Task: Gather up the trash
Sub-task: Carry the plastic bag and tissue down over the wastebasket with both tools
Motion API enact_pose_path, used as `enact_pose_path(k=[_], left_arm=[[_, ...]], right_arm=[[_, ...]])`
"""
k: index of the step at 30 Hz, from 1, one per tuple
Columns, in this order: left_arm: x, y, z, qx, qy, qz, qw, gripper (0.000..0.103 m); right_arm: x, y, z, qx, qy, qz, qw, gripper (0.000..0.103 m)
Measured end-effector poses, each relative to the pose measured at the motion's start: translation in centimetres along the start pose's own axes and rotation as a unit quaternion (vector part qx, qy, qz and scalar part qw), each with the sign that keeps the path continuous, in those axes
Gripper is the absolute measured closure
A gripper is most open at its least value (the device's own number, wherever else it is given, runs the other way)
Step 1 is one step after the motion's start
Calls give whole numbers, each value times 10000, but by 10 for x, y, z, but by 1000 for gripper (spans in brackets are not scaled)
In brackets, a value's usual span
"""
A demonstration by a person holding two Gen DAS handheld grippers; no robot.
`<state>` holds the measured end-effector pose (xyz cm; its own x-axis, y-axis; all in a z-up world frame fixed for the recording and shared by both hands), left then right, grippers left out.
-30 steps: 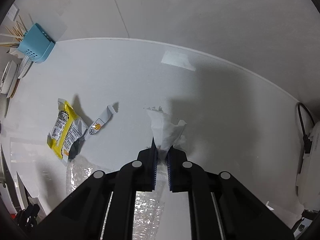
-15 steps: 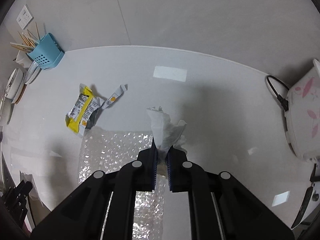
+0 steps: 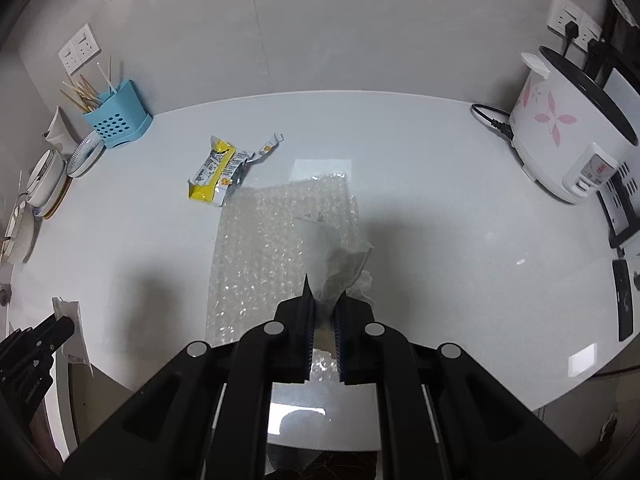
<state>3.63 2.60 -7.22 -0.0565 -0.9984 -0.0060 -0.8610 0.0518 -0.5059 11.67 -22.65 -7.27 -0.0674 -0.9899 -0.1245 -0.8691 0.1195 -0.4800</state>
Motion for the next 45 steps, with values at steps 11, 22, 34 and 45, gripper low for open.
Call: enact_pose_path(k=[11, 22, 34, 45], left_arm=[[-5, 59, -39, 195, 265, 515, 9981, 84], [0, 114, -62, 164, 487, 737, 9960, 84], [18, 170, -31, -78, 665, 848, 9941, 84], [37, 219, 42, -226, 609, 924, 9936, 84]], right_arm=[[-19, 94, -62, 342, -1, 310, 9989, 95], [-30, 174, -98, 458, -104, 176, 9987, 95], [-25, 235, -75, 350, -441, -117, 9983, 95], [-9, 293, 13, -30, -275, -354, 9990, 95]])
Point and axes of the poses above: each gripper's, at about its wrist camera, not at the fingertips, and z roughly the way its jaws point, x to its right, y to its underside, the point moved 2 cm from there along z, roughly the way its jaws point, and after that the axes turned 7 degrees about z, right-handed, at the moved point
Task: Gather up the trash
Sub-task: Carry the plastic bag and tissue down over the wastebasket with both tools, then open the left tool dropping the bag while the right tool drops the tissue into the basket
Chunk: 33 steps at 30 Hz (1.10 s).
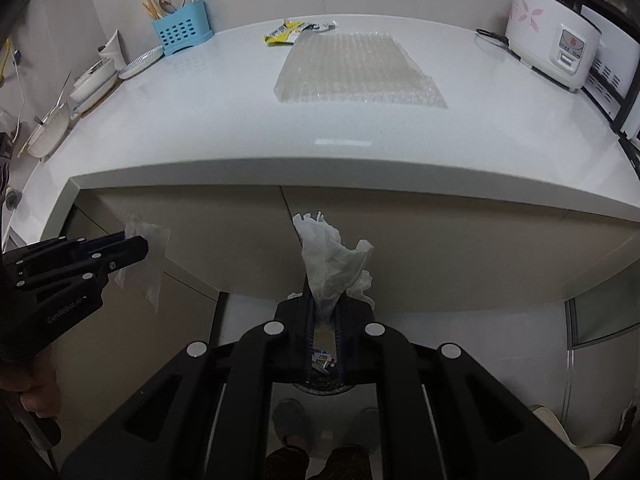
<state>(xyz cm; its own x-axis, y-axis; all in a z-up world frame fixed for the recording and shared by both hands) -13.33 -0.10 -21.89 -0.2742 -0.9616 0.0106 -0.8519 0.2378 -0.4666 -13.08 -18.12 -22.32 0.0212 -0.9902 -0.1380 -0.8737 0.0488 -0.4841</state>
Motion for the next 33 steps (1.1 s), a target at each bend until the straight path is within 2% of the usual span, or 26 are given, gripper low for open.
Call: enact_pose_path(k=[6, 13, 22, 33], left_arm=[[13, 33, 72, -157, 245, -161, 9994, 84], [21, 78, 175, -457, 326, -323, 9979, 84], [24, 132, 305, -780, 312, -440, 9955, 84], [34, 192, 426, -1177, 266, -626, 9907, 84]], right_arm=[[16, 37, 75, -365, 41, -297, 9989, 95], [40, 89, 171, -799, -13, -392, 9960, 95], [74, 143, 284, -1140, 10, -62, 9935, 95], [98, 188, 371, -1358, -121, -1, 9907, 95]])
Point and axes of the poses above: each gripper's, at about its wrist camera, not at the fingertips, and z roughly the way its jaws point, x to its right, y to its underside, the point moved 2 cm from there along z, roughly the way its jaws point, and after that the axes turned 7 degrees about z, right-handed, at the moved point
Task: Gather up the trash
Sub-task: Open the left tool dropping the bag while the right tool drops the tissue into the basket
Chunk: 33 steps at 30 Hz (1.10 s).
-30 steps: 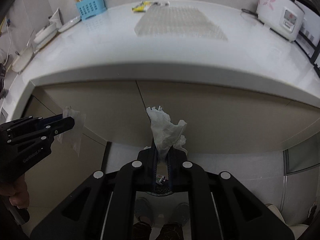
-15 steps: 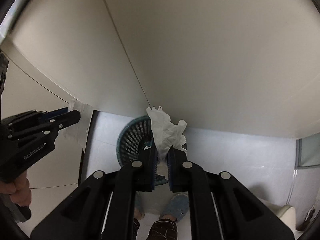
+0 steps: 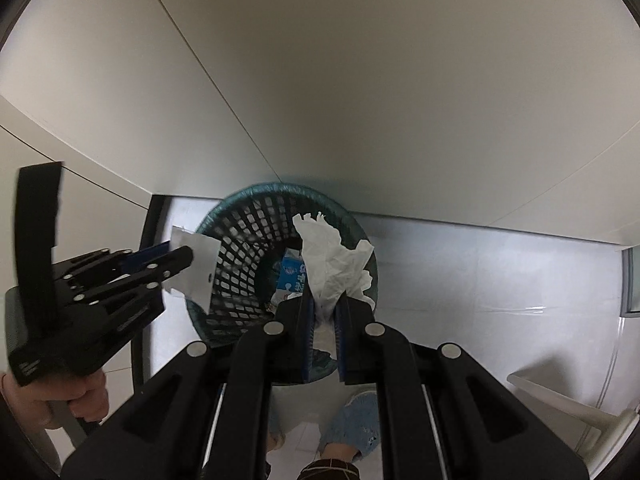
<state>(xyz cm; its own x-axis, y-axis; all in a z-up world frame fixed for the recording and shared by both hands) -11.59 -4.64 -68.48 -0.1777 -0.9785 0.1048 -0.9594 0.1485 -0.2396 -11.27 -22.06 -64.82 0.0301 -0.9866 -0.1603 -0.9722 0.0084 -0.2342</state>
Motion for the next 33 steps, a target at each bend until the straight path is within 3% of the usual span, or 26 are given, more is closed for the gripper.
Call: enact_pose_path(k=[8, 15, 17, 25, 33], left_arm=[[9, 17, 45, -130, 101, 64, 9998, 84], [12, 23, 49, -236, 163, 114, 9995, 76], [10, 25, 45, -199, 104, 152, 9996, 62], [-9, 29, 33, -127, -163, -95, 9997, 29], [-34, 40, 20, 2, -306, -351, 9989, 12]], right_arm=[[7, 22, 33, -115, -54, 43, 9999, 95], [10, 23, 40, -237, 17, 49, 9997, 95], [6, 22, 41, -246, 12, 18, 9997, 95], [-9, 20, 45, -194, -87, -153, 9997, 95], [-33, 16, 59, -136, -107, -172, 9997, 94]])
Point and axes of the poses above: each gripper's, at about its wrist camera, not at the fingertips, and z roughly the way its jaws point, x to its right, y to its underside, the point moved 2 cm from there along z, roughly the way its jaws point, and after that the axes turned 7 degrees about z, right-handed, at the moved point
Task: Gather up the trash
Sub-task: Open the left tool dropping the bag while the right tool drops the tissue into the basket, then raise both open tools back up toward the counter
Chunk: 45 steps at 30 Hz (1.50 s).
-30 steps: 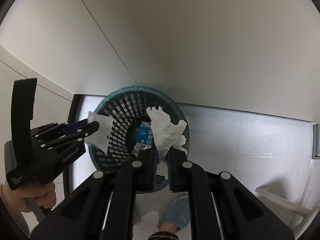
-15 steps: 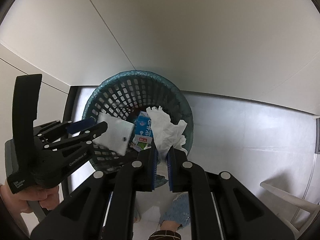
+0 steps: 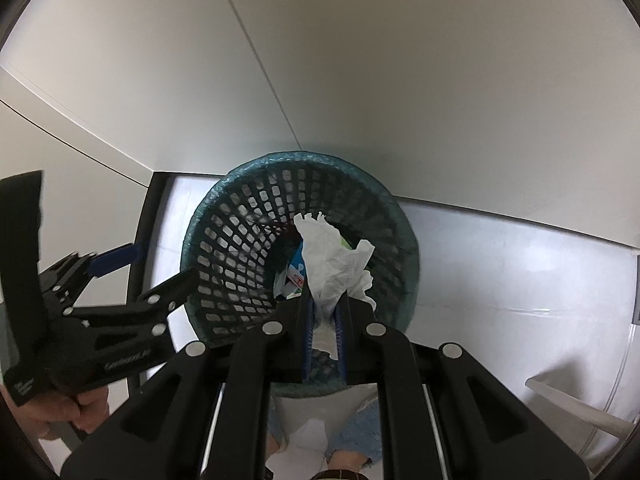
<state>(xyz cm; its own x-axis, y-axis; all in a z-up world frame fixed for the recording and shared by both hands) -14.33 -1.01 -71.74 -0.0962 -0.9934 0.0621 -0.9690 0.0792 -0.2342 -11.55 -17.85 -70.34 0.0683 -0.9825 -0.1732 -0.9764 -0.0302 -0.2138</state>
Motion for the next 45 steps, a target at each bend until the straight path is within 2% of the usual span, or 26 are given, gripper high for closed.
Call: enact_pose_path(k=[5, 13, 17, 21, 23, 27, 29, 33, 38, 45], left_arm=[[-13, 5, -2, 63, -70, -67, 9999, 6], [-29, 10, 1, -29, -156, -83, 9998, 6], [-35, 11, -2, -51, -161, -82, 9998, 6], [-38, 8, -9, 6, -149, -54, 9999, 6], [-39, 7, -13, 32, -153, -20, 9999, 6], [-40, 4, -22, 86, -167, -26, 9998, 6], [-41, 4, -27, 99, -174, -67, 9998, 6], [-38, 4, -43, 127, -192, -83, 9997, 6], [-29, 0, -78, 113, -142, -83, 9998, 6], [-13, -9, -153, 190, -92, 45, 9998, 6]], right_arm=[[-7, 3, 13, -54, -117, 99, 9999, 94], [-14, 10, 24, -109, 7, 199, 9997, 91], [-17, 11, 31, -180, 69, 235, 9995, 84], [-15, 10, 22, -74, 80, 286, 9995, 65], [-13, 9, 14, 13, 85, 353, 9993, 51], [-9, 8, 0, 139, 123, 467, 9987, 33], [-8, 8, -9, 171, 127, 494, 9986, 26], [-9, 9, -32, 228, 306, 537, 9978, 22], [-11, 6, -82, 364, 326, 642, 9967, 10], [-17, -13, -171, 784, 465, 713, 9933, 8]])
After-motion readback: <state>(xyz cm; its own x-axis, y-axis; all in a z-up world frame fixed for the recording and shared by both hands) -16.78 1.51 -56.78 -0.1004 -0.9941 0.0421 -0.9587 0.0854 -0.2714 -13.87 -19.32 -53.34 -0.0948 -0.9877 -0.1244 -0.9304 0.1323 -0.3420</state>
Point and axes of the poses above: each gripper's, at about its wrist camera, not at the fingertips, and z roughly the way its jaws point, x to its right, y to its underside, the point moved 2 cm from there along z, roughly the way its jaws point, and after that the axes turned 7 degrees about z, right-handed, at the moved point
